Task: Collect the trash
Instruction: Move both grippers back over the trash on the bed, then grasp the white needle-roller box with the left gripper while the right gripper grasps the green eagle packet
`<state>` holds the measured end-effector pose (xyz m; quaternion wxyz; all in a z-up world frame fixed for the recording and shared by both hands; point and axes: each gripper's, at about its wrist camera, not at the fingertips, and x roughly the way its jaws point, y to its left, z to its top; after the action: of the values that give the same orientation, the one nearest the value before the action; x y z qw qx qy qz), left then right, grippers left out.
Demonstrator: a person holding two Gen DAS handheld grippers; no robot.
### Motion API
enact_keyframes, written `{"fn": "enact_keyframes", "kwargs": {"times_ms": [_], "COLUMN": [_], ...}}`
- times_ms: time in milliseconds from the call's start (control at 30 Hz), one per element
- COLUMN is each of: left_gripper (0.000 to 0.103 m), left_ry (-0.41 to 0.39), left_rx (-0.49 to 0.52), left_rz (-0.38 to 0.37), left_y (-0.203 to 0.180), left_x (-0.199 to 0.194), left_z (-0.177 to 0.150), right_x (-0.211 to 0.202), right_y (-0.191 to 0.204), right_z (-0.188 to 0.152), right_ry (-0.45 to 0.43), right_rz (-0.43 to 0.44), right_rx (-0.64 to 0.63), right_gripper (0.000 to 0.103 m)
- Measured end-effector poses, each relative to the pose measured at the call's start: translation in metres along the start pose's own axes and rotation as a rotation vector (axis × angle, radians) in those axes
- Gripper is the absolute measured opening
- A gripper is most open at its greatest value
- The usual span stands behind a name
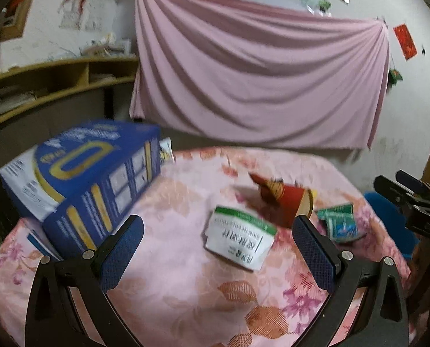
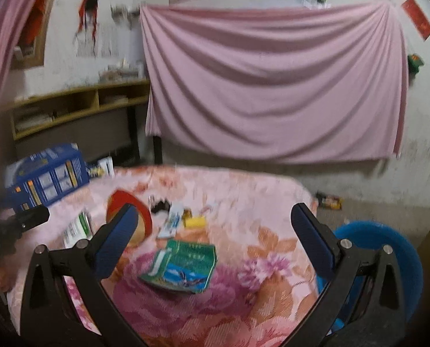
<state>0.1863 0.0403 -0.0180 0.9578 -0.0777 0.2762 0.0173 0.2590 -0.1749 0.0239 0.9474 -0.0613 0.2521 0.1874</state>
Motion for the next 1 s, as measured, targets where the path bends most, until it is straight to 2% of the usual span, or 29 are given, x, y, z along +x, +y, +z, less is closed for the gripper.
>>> {"fn": "enact_keyframes", "kwargs": {"times_ms": [133, 200, 433, 533, 600, 767, 833, 1000], "left_gripper": [0.101, 0.100, 0.098, 0.085, 0.070, 0.057, 0.057, 0.055], "left_ry": [0.120, 0.150, 0.180, 0.218, 0.253, 0.266, 0.267, 0.261], "left_rx": [0.030, 0.028, -0.013, -0.005, -0.001, 0.024, 0.033, 0.022], "left_rz": [-0.016, -0.029, -0.075, -0.091, -0.099, -0.123, -0.122, -0.139], "left_y": [-0.004, -0.003, 0.003, 0.000, -0.001, -0.005, -0.006, -0.004], "left_x": [0.023, 0.030, 0.037, 0.045, 0.051, 0.053, 0.053, 0.052], "left_z": [-0.004, -0.005, 0.000, 0.002, 0.002, 0.001, 0.000, 0.000], "right_x": [0.026, 0.038, 0.063, 0.070, 0.073, 0.078, 0.079, 0.077], "right_y": [0.003, 0.006, 0.021, 0.025, 0.026, 0.025, 0.026, 0.028], "right_z": [-0.004, -0.007, -0.014, -0.017, -0.019, -0.020, -0.020, -0.021], "right_ry": [0.127, 0.192, 0.320, 0.359, 0.381, 0.412, 0.414, 0.410], "right_rz": [0.017, 0.033, 0.047, 0.051, 0.054, 0.091, 0.102, 0.108], "right_rx": [-0.010, -0.025, -0.098, -0.120, -0.123, -0.109, -0.110, -0.116], "right_gripper": [0.103, 0.103, 0.103, 0.103, 0.103, 0.101, 0.097, 0.095]}}
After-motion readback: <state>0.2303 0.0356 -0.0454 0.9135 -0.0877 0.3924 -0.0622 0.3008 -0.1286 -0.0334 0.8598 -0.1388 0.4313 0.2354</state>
